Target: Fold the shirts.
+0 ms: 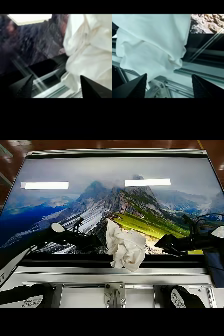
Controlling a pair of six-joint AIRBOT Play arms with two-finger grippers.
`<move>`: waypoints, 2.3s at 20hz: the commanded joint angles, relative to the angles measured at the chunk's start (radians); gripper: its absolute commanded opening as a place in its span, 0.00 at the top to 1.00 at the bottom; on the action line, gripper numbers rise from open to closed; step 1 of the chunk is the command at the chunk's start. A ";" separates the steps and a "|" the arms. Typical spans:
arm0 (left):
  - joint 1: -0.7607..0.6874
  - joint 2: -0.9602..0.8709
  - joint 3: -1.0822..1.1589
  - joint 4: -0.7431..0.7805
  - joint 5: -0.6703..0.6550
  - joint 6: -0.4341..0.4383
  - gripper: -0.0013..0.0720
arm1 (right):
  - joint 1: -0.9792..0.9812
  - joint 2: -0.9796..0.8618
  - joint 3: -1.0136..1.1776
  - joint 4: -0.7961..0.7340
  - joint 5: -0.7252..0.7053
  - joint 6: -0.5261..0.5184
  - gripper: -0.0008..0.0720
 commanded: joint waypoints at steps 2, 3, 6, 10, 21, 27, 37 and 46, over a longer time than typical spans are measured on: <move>-0.118 -0.118 0.058 -0.115 0.130 0.011 0.02 | 0.062 0.001 -0.014 0.013 -0.028 0.030 0.06; -0.125 -0.139 0.085 -0.120 0.130 0.011 0.02 | 0.072 0.001 -0.014 0.013 -0.029 0.034 0.06; -0.145 -0.200 0.161 -0.161 0.130 0.010 0.02 | 0.096 0.001 -0.014 0.013 -0.032 0.049 0.06; -0.157 -0.231 0.190 -0.174 0.132 -0.012 0.55 | 0.102 0.001 -0.014 0.003 -0.015 0.084 0.06; -0.151 -0.195 0.192 -0.116 0.075 0.042 0.93 | 0.568 -0.031 -0.167 -0.008 -0.415 0.182 0.08; -0.088 0.003 0.275 -0.069 0.078 0.134 0.93 | 0.591 -0.049 -0.058 -0.066 -0.549 0.217 0.90; 0.046 0.452 1.053 0.247 0.043 0.211 0.94 | 0.591 0.266 0.871 -0.260 -0.503 0.065 0.90; 0.046 0.537 1.081 0.925 -0.483 -0.010 0.93 | 0.591 0.247 1.022 -0.598 0.051 0.112 0.90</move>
